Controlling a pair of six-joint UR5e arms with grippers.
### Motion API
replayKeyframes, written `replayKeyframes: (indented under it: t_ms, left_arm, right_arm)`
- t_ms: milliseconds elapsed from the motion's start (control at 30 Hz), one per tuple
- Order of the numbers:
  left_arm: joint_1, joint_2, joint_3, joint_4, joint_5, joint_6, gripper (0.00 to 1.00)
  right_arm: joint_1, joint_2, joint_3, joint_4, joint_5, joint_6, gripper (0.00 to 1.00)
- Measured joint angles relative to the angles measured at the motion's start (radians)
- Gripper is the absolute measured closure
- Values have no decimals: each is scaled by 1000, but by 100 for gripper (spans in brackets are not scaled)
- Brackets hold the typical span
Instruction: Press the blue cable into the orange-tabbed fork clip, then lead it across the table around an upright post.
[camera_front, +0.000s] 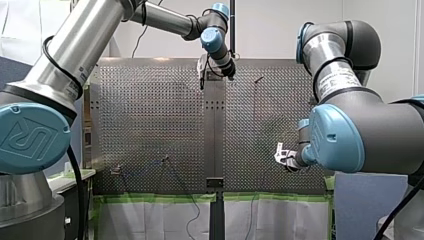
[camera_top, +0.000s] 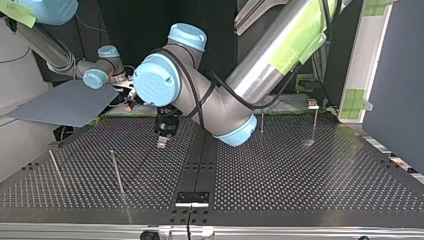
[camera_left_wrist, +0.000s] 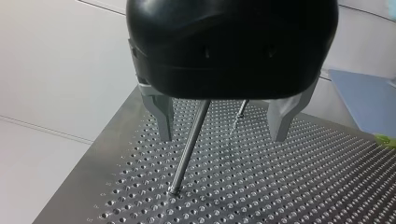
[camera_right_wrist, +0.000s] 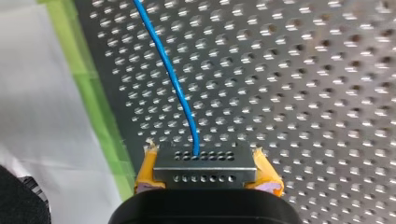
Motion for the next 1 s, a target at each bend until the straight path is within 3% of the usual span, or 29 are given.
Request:
replayKeyframes:
  t_ms: [200, 567, 833, 1000]
  left_arm:
    - [-1, 0, 0, 0, 1, -1, 1]
    - [-4, 0, 0, -5, 1, -3, 1]
    - [-21, 0, 0, -10, 1, -9, 1]
    - [-26, 0, 0, -16, 2, -9, 1]
  right_arm:
    - [0, -52, 0, 47, 7, 52, 100]
    - [18, -143, 1, 125, 72, 143, 100]
    - [36, -213, 17, 169, 82, 170, 100]
    - [50, -258, 29, 171, 84, 203, 100]
